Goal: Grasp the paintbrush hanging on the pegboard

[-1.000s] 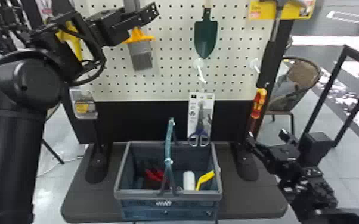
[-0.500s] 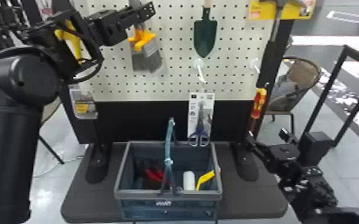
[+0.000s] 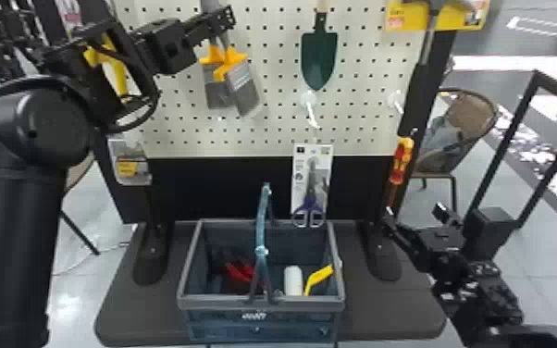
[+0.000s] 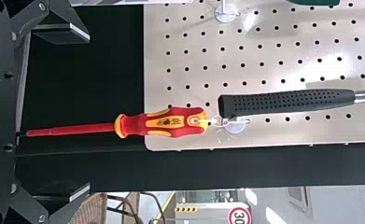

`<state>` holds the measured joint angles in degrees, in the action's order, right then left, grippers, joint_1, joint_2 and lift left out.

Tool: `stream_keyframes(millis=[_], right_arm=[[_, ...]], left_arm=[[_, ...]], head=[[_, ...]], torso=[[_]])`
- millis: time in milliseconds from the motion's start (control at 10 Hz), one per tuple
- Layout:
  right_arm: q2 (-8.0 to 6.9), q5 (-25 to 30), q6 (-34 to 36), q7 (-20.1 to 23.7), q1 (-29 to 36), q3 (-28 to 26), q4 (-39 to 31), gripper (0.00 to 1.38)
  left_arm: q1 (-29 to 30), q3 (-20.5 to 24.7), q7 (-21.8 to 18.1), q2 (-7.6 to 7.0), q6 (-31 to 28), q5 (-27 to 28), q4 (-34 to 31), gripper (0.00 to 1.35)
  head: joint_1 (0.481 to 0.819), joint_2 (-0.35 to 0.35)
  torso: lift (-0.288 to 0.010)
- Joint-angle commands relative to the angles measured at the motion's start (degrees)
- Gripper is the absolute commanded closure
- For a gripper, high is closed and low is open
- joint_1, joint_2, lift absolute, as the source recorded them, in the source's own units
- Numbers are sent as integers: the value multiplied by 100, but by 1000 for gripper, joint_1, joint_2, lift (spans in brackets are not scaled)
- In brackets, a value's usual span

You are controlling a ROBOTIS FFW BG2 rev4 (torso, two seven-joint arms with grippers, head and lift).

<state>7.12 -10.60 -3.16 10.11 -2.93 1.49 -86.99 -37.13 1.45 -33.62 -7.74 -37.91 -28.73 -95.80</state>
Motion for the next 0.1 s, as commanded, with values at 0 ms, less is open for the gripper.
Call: stream_keyframes(millis=[0], right_arm=[[0,-12,0,0,20,0,-2,180]], left_arm=[[21,13,22,18,20,-19,0,1220]], head=[[549,0]], torso=[[-100]])
